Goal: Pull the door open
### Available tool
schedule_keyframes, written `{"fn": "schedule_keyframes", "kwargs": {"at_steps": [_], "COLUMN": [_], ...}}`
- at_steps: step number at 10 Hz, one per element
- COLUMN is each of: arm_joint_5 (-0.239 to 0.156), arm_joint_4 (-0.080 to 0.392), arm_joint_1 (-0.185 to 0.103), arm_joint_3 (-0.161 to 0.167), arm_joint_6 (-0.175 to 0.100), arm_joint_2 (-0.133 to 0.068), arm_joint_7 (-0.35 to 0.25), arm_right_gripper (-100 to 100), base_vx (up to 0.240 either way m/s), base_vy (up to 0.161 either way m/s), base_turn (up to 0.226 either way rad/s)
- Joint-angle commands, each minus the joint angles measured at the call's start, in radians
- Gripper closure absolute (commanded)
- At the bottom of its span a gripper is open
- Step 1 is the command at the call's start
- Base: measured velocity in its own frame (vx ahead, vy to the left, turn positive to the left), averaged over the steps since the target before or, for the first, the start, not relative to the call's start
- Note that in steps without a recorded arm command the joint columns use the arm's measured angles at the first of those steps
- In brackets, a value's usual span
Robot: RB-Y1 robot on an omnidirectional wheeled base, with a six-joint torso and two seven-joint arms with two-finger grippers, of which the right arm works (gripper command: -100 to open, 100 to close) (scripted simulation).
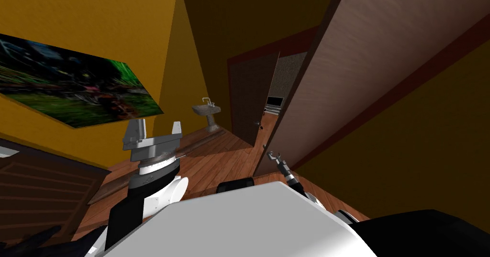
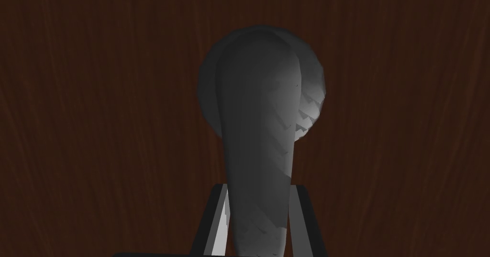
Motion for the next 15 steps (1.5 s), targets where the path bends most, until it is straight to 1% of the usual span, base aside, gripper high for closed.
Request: {"fn": "schedule_keyframes", "kwargs": {"at_steps": [1,2,3,5,6,7,9,10,11,13,15], "arm_joint_5": [0.005,0.001,-0.004,-0.009,-0.009,-0.015,-0.022,-0.022,-0.026,-0.032,-0.032], "arm_joint_4": [-0.001,-0.01,0.003,0.018,0.018,0.037,0.056,0.056,0.07,0.086,0.086], "arm_joint_1": [0.008,0.008,-0.003,-0.019,-0.019,-0.038,-0.057,-0.057,-0.072,-0.088,-0.088], "arm_joint_3": [0.007,0.001,0.01,0.019,0.019,0.029,0.041,0.041,0.049,0.058,0.058], "arm_joint_6": [-0.016,-0.001,0.0,-0.002,-0.002,-0.004,-0.006,-0.006,-0.007,-0.009,-0.009], "arm_joint_2": [0.006,-0.001,0.0,0.002,0.002,0.003,0.005,0.005,0.006,0.008,0.008], "arm_joint_7": [-0.001,-0.001,0.001,0.002,0.002,0.003,0.004,0.004,0.005,0.006,0.006], "arm_right_gripper": [100,100,100,100,100,100,100,100,100,100,100], "base_vx": [-0.193,-0.083,-0.15,-0.224,-0.137,-0.203,-0.248,-0.135,-0.151,-0.202,-0.094], "base_vy": [-0.065,-0.03,-0.035,-0.054,-0.041,-0.07,-0.064,-0.072,-0.061,-0.087,-0.024], "base_turn": [0.144,0.023,0.146,0.152,0.048,0.127,0.225,0.041,0.101,0.152,0.012]}}
